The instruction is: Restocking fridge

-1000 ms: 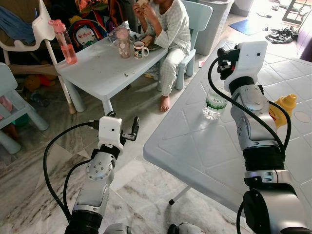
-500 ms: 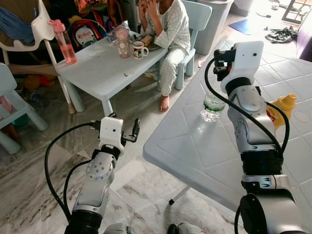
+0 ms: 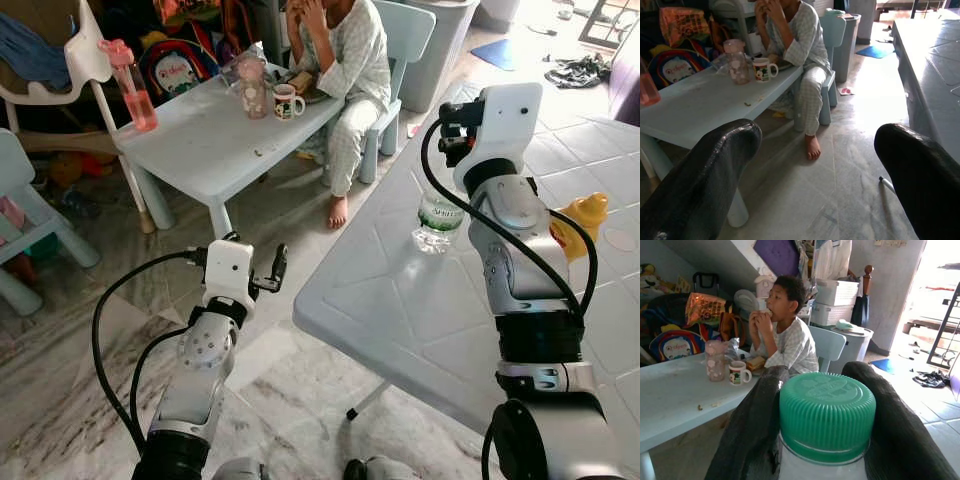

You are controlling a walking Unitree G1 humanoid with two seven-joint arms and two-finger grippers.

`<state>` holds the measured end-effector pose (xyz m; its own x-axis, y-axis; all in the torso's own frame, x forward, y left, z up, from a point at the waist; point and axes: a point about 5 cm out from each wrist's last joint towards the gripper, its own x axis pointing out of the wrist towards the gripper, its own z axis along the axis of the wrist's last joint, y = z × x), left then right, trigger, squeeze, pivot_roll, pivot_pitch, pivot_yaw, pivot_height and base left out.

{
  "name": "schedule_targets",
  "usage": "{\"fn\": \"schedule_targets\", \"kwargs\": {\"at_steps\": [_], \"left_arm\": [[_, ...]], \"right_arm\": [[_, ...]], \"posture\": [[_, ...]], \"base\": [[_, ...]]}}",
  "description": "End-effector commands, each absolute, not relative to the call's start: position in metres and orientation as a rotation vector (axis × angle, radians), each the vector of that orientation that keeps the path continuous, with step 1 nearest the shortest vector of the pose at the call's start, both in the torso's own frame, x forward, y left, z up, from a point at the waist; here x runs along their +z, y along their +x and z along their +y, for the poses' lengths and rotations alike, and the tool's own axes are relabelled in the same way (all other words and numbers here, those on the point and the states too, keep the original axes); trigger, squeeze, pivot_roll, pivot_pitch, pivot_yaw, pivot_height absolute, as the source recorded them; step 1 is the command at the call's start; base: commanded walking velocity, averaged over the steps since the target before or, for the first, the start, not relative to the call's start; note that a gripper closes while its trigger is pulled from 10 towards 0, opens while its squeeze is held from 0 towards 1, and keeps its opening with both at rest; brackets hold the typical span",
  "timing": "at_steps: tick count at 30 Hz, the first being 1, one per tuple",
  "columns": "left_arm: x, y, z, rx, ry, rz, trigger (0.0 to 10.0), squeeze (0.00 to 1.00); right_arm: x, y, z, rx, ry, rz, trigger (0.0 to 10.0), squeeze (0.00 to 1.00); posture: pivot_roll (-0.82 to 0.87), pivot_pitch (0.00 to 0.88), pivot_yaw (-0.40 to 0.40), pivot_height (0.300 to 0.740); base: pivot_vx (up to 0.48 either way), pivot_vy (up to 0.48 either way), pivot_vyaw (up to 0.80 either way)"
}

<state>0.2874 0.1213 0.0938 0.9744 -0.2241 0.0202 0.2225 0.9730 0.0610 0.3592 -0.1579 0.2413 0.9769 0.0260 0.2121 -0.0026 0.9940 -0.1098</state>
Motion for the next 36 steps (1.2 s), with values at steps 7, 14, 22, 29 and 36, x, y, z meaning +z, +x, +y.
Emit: {"fn": "schedule_targets", "kwargs": {"at_steps": [7, 14, 22, 29, 36], "left_arm": [[0.09, 0.287, 0.121, -0.237, 0.073, -0.004, 10.0, 0.0], [0.087, 0.286, 0.12, -0.244, 0.078, 0.013, 10.0, 0.0], [0.083, 0.287, 0.118, -0.248, 0.083, 0.033, 10.0, 0.0], [0.084, 0.288, 0.117, -0.249, 0.083, 0.031, 10.0, 0.0], [0.084, 0.287, 0.117, -0.25, 0.082, 0.032, 10.0, 0.0]], "right_arm": [[0.24, 0.357, -0.157, 0.015, -0.112, -0.206, 10.0, 0.0], [0.233, 0.348, -0.156, 0.033, -0.107, -0.177, 10.0, 0.0], [0.213, 0.333, -0.154, 0.051, -0.077, -0.17, 10.0, 0.73], [0.206, 0.328, -0.159, 0.043, -0.107, -0.176, 10.0, 0.0], [0.204, 0.326, -0.161, 0.035, -0.123, -0.192, 10.0, 1.0]], "posture": [[0.05, 0.076, -0.002, 0.74], [0.04, 0.075, -0.004, 0.74], [0.04, 0.072, -0.006, 0.74], [0.04, 0.072, -0.006, 0.74], [0.04, 0.073, -0.005, 0.74]], "base": [[0.0, 0.0, 0.0], [0.0, 0.0, 0.0], [0.0, 0.0, 0.0], [0.0, 0.0, 0.0], [0.0, 0.0, 0.0]]}}
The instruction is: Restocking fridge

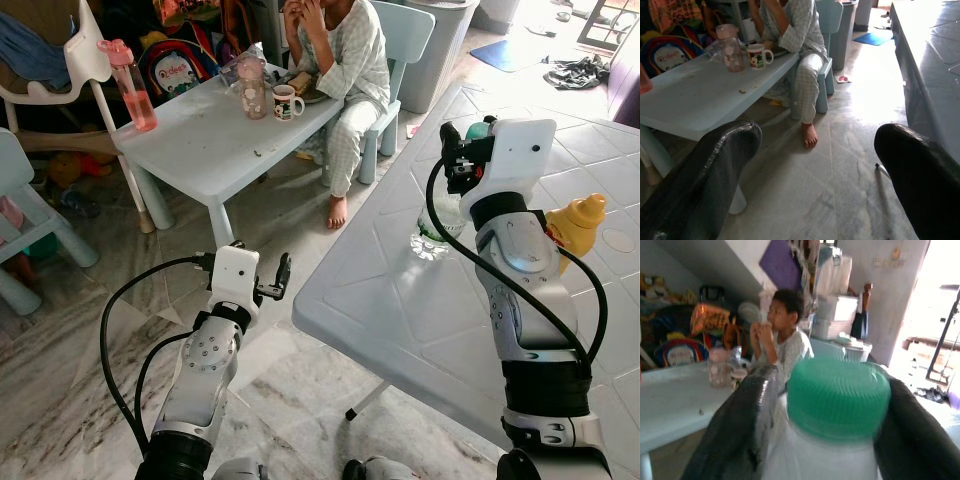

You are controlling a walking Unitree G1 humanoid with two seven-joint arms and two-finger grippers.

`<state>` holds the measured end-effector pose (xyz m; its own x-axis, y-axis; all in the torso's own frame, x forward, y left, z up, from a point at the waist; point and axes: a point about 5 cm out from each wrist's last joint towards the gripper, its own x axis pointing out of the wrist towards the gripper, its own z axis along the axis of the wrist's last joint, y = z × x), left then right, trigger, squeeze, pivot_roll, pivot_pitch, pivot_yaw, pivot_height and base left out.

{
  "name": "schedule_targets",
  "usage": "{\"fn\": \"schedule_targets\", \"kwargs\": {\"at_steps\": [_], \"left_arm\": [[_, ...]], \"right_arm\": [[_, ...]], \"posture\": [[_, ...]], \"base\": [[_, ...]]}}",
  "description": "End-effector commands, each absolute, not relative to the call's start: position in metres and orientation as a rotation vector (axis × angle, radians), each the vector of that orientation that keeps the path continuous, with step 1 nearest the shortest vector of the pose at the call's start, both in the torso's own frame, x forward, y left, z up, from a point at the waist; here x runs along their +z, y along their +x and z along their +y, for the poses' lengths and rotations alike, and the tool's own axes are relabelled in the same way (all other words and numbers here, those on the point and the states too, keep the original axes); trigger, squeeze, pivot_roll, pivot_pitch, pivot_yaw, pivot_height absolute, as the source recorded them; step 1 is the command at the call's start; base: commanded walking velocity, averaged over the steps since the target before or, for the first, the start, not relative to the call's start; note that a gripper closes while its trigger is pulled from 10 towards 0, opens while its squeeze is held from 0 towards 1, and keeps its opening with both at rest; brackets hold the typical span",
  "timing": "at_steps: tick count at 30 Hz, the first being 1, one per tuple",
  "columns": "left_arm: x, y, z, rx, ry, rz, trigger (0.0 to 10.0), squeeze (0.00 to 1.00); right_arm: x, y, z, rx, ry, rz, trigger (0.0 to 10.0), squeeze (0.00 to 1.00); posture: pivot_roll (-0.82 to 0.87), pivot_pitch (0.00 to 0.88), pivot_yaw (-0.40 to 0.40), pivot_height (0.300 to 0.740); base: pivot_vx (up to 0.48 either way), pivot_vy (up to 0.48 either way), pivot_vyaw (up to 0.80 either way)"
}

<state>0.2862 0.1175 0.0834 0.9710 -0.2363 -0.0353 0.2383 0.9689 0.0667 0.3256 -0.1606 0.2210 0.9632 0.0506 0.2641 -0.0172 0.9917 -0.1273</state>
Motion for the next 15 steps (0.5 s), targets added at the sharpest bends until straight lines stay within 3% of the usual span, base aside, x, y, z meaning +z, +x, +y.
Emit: {"fn": "schedule_targets", "kwargs": {"at_steps": [1, 6, 7, 8, 9, 15], "left_arm": [[0.084, 0.287, 0.117, -0.25, 0.082, 0.031, 10.0, 0.0], [0.084, 0.286, 0.117, -0.249, 0.083, 0.031, 10.0, 0.0], [0.084, 0.286, 0.117, -0.25, 0.083, 0.032, 10.0, 0.0], [0.084, 0.287, 0.117, -0.25, 0.083, 0.032, 10.0, 0.0], [0.084, 0.287, 0.117, -0.25, 0.083, 0.033, 10.0, 0.0], [0.084, 0.287, 0.117, -0.25, 0.084, 0.033, 10.0, 0.0]], "right_arm": [[0.204, 0.325, -0.161, 0.033, -0.124, -0.195, 10.0, 1.0], [0.211, 0.324, -0.16, 0.034, -0.14, -0.231, 10.0, 1.0], [0.212, 0.324, -0.16, 0.034, -0.141, -0.235, 10.0, 0.76], [0.214, 0.324, -0.16, 0.034, -0.142, -0.243, 10.0, 0.05], [0.215, 0.324, -0.16, 0.033, -0.143, -0.248, 10.0, 0.0], [0.216, 0.324, -0.16, 0.031, -0.144, -0.254, 10.0, 0.0]], "posture": [[0.04, 0.074, -0.005, 0.74], [0.04, 0.075, -0.005, 0.74], [0.04, 0.075, -0.005, 0.74], [0.04, 0.075, -0.005, 0.74], [0.04, 0.075, -0.005, 0.74], [0.04, 0.075, -0.005, 0.74]], "base": [[0.0, 0.0, 0.0], [0.0, 0.0, 0.0], [0.0, 0.0, 0.0], [0.0, 0.0, 0.0], [0.0, 0.0, 0.0], [0.0, 0.0, 0.0]]}}
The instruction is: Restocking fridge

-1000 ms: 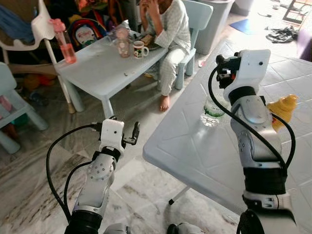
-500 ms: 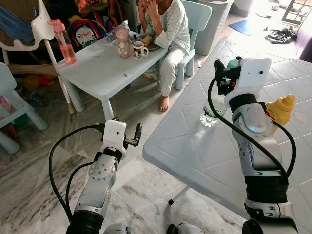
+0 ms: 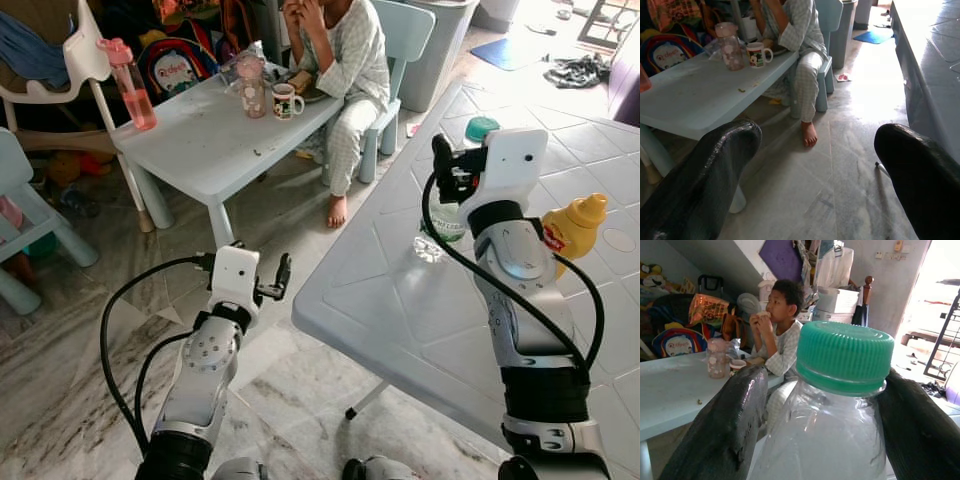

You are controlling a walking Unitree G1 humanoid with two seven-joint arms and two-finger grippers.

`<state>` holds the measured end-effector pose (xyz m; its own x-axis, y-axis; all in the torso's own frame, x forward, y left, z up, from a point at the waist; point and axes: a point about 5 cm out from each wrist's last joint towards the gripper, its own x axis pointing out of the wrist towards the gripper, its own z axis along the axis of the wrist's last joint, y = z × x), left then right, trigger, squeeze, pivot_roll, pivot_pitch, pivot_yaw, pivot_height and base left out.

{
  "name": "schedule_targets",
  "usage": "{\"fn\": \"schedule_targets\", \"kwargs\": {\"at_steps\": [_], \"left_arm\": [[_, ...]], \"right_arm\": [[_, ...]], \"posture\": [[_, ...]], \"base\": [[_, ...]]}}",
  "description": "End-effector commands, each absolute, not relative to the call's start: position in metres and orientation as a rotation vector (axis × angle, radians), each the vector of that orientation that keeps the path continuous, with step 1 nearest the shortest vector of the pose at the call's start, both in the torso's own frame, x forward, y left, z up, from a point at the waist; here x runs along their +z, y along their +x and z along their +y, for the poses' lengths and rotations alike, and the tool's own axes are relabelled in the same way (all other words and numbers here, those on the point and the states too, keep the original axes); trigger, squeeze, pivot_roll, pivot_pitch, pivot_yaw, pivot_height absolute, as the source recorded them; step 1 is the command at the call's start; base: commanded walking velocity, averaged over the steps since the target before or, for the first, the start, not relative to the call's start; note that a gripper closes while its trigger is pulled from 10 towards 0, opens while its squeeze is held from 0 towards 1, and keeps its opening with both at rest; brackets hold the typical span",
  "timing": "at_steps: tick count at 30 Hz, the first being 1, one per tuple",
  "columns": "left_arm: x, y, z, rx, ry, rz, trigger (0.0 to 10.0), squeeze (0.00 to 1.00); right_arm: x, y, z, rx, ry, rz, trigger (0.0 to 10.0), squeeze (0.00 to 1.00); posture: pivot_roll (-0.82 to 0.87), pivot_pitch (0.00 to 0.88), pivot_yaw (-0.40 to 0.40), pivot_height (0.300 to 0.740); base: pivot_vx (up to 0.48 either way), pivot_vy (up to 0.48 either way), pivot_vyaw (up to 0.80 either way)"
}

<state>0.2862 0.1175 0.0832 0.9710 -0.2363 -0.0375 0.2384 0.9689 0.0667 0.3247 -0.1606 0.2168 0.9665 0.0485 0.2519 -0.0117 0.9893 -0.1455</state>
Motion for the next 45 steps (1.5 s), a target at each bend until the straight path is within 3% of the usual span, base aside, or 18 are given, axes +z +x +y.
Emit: {"fn": "schedule_targets", "kwargs": {"at_steps": [1, 20, 24, 37, 38, 39, 41, 42, 45], "left_arm": [[0.084, 0.287, 0.117, -0.25, 0.084, 0.033, 10.0, 0.0], [0.084, 0.287, 0.117, -0.25, 0.084, 0.033, 10.0, 0.0], [0.082, 0.286, 0.116, -0.257, 0.084, 0.043, 10.0, 0.0], [0.081, 0.286, 0.116, -0.263, 0.085, 0.05, 10.0, 0.0], [0.081, 0.286, 0.115, -0.264, 0.085, 0.051, 10.0, 0.0], [0.081, 0.286, 0.115, -0.265, 0.086, 0.052, 10.0, 0.0], [0.08, 0.286, 0.115, -0.266, 0.086, 0.054, 10.0, 0.0], [0.08, 0.286, 0.115, -0.266, 0.086, 0.055, 10.0, 0.0], [0.08, 0.285, 0.115, -0.267, 0.087, 0.058, 10.0, 0.0]], "right_arm": [[0.216, 0.324, -0.16, 0.031, -0.145, -0.254, 10.0, 0.0], [0.216, 0.324, -0.16, 0.031, -0.145, -0.254, 10.0, 0.0], [0.237, 0.318, -0.153, 0.052, -0.157, -0.37, 10.0, 0.0], [0.237, 0.316, -0.152, 0.054, -0.144, -0.382, 10.0, 0.0], [0.237, 0.316, -0.152, 0.054, -0.143, -0.382, 8.8, 0.0], [0.236, 0.316, -0.152, 0.052, -0.143, -0.38, 6.9, 0.0], [0.235, 0.316, -0.152, 0.05, -0.143, -0.377, 6.9, 0.0], [0.235, 0.316, -0.152, 0.049, -0.142, -0.376, 0.7, 0.0], [0.233, 0.316, -0.152, 0.042, -0.14, -0.368, 0.0, 0.0]], "posture": [[0.04, 0.075, -0.005, 0.74], [0.04, 0.075, -0.005, 0.74], [0.04, 0.075, -0.001, 0.74], [0.04, 0.077, -0.002, 0.74], [0.04, 0.077, -0.002, 0.74], [0.04, 0.077, -0.002, 0.74], [0.04, 0.077, -0.002, 0.74], [0.04, 0.078, 0.0, 0.74], [0.04, 0.078, 0.0, 0.74]], "base": [[0.0, 0.0, 0.0], [0.0, 0.0, 0.0], [0.0, 0.0, 0.0], [0.0, 0.0, 0.0], [0.0, 0.0, 0.0], [0.0, 0.0, 0.0], [0.0, 0.0, 0.0], [0.0, 0.0, 0.0], [0.0, 0.0, 0.0]]}}
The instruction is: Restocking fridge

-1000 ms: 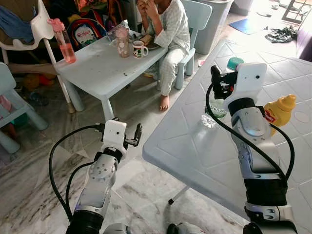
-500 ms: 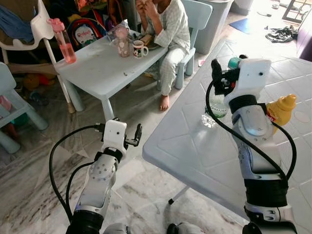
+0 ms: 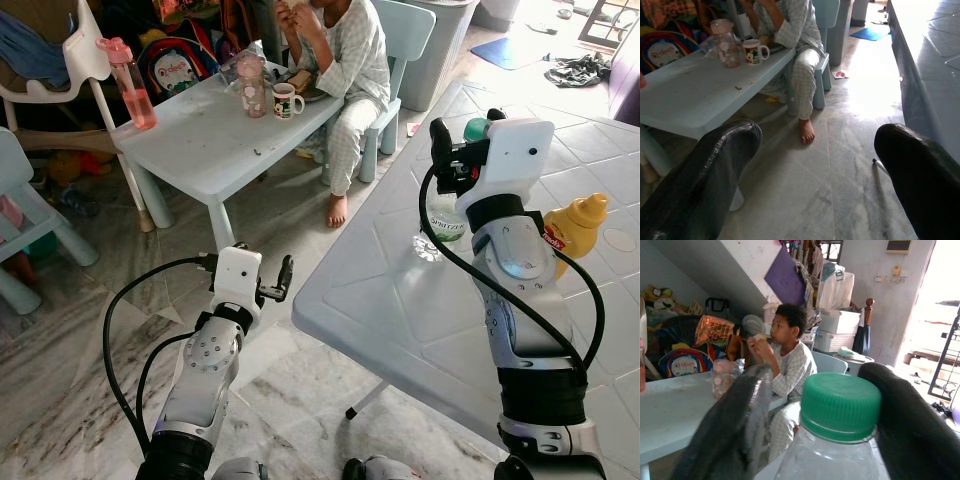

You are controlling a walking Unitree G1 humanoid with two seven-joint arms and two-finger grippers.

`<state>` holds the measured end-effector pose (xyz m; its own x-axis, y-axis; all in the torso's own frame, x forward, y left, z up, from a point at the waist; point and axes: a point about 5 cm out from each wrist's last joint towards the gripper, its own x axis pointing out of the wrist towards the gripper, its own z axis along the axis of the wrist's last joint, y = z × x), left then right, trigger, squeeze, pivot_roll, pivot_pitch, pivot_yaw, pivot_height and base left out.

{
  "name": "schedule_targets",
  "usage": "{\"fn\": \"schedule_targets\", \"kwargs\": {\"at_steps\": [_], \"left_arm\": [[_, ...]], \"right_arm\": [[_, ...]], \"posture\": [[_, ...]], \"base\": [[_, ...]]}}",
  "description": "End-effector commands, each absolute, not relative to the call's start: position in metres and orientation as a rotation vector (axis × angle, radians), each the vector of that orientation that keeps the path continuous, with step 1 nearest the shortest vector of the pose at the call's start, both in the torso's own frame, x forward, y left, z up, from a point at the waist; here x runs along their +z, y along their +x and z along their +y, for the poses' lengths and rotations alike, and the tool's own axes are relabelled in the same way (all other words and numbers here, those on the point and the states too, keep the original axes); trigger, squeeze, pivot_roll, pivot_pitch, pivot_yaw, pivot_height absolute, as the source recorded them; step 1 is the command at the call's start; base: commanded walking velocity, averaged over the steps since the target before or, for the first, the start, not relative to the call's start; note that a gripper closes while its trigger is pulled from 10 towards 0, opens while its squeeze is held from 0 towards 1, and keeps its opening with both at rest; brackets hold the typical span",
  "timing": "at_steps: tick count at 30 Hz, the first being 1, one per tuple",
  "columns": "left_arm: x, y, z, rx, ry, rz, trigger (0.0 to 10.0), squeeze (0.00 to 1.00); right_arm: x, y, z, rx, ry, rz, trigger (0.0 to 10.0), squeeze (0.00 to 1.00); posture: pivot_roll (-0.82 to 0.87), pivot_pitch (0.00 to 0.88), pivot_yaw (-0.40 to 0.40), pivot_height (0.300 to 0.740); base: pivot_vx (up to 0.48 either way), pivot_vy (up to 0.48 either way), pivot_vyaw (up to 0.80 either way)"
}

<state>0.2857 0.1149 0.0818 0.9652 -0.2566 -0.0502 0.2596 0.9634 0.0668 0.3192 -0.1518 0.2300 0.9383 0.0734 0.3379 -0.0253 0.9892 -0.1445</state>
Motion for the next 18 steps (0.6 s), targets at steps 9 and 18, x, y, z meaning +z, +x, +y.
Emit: {"fn": "schedule_targets", "kwargs": {"at_steps": [9, 18], "left_arm": [[0.0794, 0.2851, 0.1152, -0.268, 0.087, 0.059, 10.0, 0.0], [0.0794, 0.2851, 0.1153, -0.269, 0.087, 0.059, 10.0, 0.0]], "right_arm": [[0.2331, 0.3163, -0.1526, 0.04, -0.14, -0.366, 0.0, 0.0], [0.2331, 0.3163, -0.1525, 0.039, -0.14, -0.366, 0.0, 0.0]], "posture": [[0.04, 0.078, 0.0, 0.74], [0.04, 0.078, 0.0, 0.74]], "base": [[0.0, 0.0, 0.0], [0.0, 0.0, 0.0]]}}
